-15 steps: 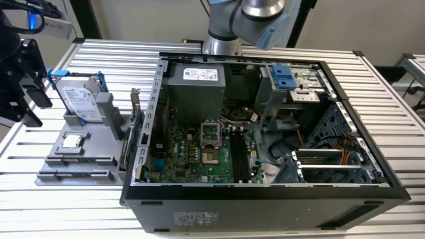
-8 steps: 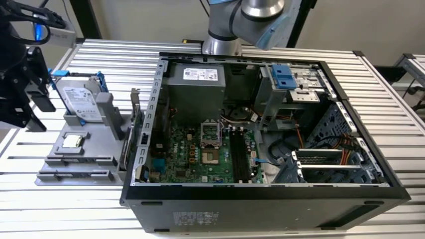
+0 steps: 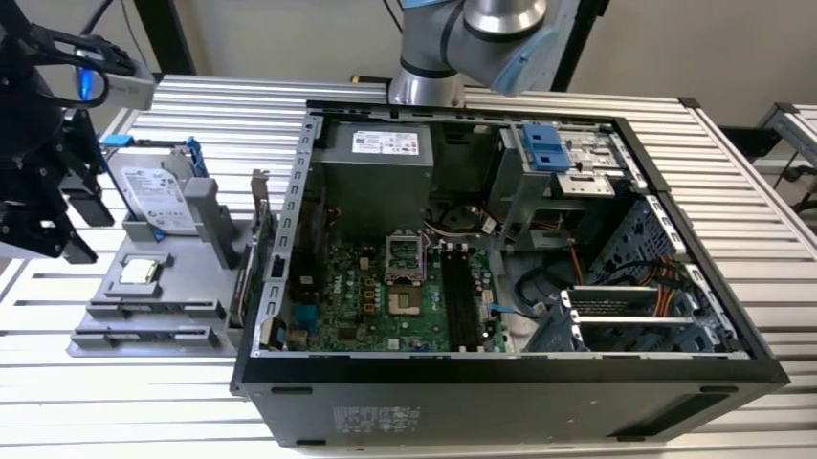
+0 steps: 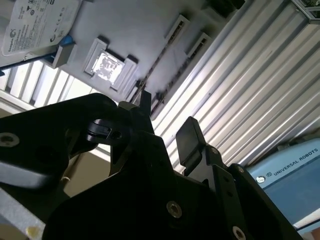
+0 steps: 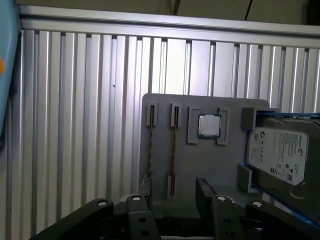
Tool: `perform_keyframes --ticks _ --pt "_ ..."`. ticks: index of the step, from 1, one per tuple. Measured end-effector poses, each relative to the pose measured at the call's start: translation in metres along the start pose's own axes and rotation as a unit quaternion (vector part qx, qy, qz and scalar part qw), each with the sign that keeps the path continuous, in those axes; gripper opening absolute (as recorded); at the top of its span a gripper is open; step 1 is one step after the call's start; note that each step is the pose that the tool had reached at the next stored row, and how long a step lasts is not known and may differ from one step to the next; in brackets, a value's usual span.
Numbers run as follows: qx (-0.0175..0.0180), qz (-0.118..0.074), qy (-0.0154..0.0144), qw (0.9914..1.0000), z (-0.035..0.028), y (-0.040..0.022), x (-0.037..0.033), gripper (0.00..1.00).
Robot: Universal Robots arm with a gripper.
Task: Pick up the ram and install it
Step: 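Pick up the ram and move it above insertion slot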
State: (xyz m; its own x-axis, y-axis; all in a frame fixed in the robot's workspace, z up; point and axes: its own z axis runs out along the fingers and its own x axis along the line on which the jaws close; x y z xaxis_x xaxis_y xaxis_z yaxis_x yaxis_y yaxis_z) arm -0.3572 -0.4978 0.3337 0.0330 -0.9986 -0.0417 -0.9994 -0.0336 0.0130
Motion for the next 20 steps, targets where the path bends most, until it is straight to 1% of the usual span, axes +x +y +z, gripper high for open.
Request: perform_keyframes --ticks 11,20 --pt "-0.0001 0.000 0.0023 1.00000 0.0202 -0.0013 0.0009 1.00" --pt "0.0000 0.002 0.0028 0.99999 0.0364 -0.0022 0.0016 1.00"
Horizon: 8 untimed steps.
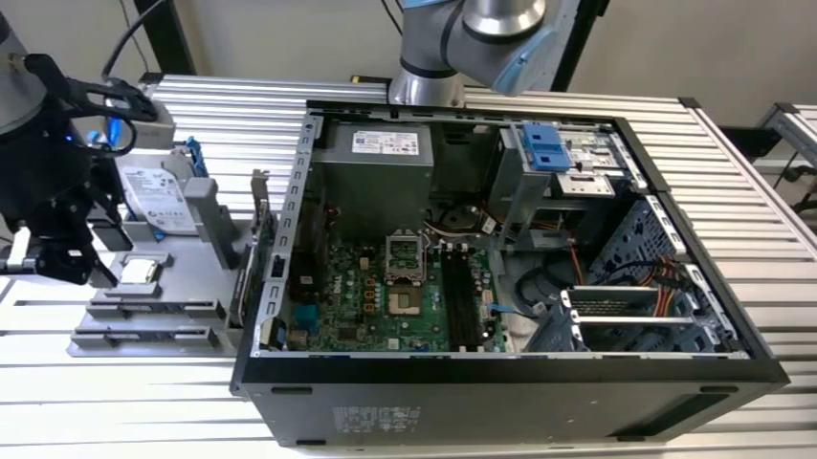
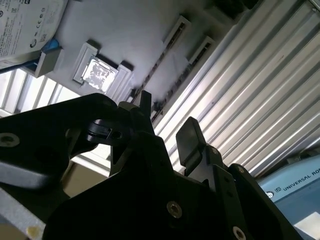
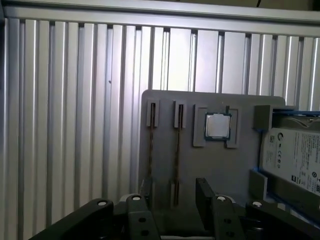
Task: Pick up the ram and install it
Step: 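Pick up the ram and move it above insertion slot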
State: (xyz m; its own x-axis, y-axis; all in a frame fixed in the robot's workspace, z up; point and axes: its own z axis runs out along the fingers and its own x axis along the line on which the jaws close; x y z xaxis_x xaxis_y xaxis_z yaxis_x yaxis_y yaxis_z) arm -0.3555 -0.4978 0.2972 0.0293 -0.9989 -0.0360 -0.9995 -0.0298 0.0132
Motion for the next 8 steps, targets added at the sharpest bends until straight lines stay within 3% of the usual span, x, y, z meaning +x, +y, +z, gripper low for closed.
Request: perform_keyframes --ticks 8 --pt "0.0001 0.002 0.0002 1.00000 0.0147 -0.0002 0.0020 1.00"
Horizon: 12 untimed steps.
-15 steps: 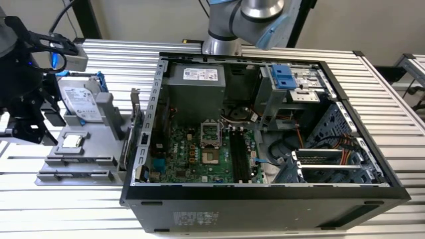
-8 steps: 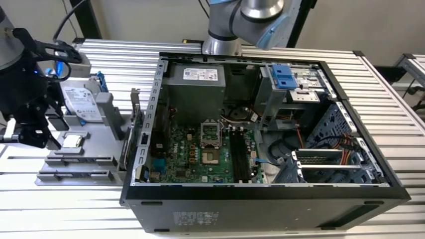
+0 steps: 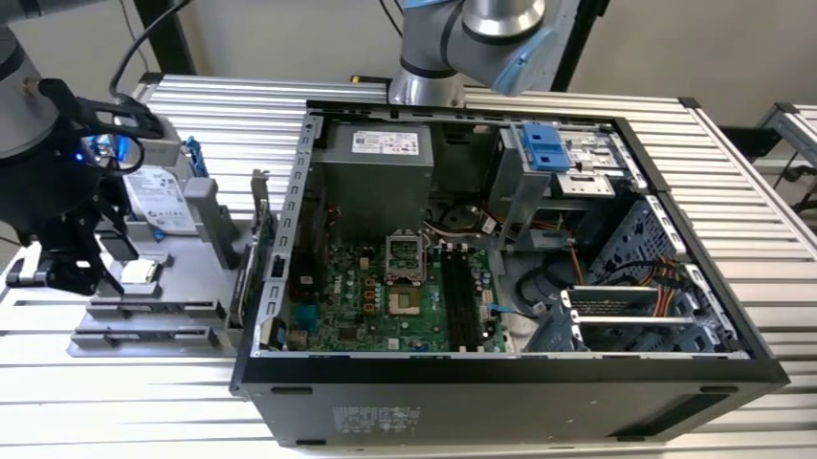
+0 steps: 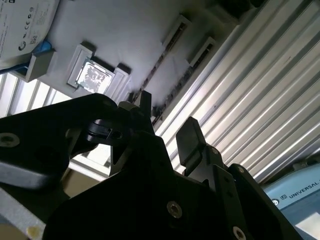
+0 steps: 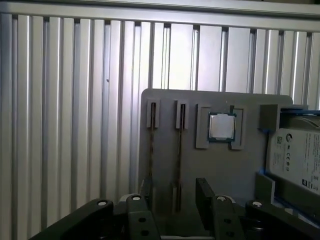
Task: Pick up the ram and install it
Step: 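Pick up the ram and move it above insertion slot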
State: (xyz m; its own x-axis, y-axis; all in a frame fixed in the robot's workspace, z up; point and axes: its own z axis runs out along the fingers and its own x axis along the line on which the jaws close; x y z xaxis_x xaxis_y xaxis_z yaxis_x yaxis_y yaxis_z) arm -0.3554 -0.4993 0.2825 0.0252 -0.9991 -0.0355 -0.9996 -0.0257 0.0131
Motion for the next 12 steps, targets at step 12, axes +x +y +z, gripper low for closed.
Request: perform_keyframes --ticks 12 --pt "0.0001 0.001 0.0001 1.00000 0.0212 0.0001 0.0155 1.00"
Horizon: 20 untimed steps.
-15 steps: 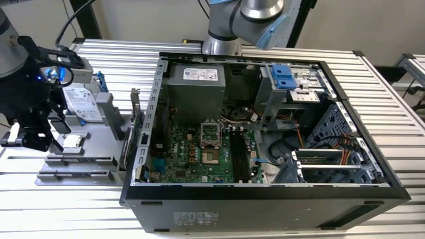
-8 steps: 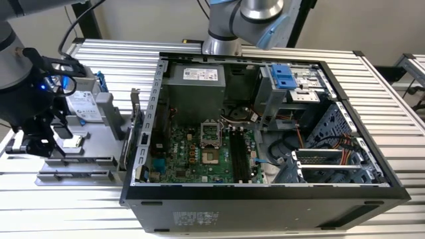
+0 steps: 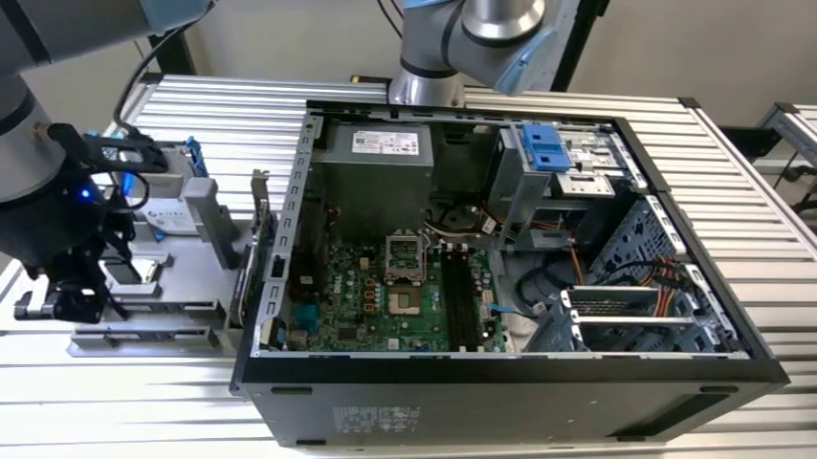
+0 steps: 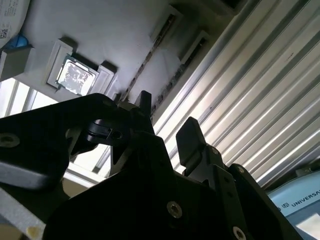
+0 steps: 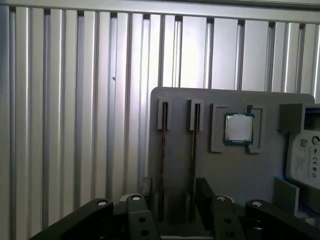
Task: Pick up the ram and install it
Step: 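Pick up the ram and move it above insertion slot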
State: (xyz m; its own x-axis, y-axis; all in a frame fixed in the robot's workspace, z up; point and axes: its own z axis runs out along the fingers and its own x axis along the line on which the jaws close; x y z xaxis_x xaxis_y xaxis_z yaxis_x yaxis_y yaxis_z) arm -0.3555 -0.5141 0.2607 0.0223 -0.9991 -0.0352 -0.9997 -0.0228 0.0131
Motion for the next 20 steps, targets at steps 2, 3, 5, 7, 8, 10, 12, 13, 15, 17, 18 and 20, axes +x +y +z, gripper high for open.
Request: perform_keyframes --ticks 2,3,5,7,8,10,12,13,15,17,18,20 --pt "0.0000 0.001 0.0000 1.00000 0.0037 0.0000 0.0009 1.00" --pt "0.0000 0.002 0.0002 1.00000 0.0054 0.0000 0.0010 1.00" --pt "0.0001 0.003 0.0002 1.00000 0.0091 -0.0001 0.0012 1.00" --pt "0.0001 0.003 0.0002 1.00000 0.0127 -0.0002 0.0017 1.00" --pt "0.0001 0.003 0.0002 1.00000 0.0145 -0.0002 0.0020 1.00" --pt "0.0001 0.003 0.0002 0.99999 0.0181 -0.0001 0.0024 1.00" --pt "0.0001 0.004 0.0003 0.99999 0.0217 -0.0002 0.0026 1.00" --pt "0.0001 0.004 0.0003 0.99999 0.0236 -0.0003 0.0027 1.00" --pt "0.0001 0.005 0.0005 0.99999 0.0272 -0.0003 0.0029 1.00" --pt "0.0001 0.006 0.0006 0.99998 0.0308 -0.0004 0.0030 1.00" --pt "0.0002 0.007 0.0007 0.99998 0.0327 -0.0004 0.0031 1.00" --pt "0.0002 0.008 0.0008 0.99997 0.0362 -0.0004 0.0032 1.00"
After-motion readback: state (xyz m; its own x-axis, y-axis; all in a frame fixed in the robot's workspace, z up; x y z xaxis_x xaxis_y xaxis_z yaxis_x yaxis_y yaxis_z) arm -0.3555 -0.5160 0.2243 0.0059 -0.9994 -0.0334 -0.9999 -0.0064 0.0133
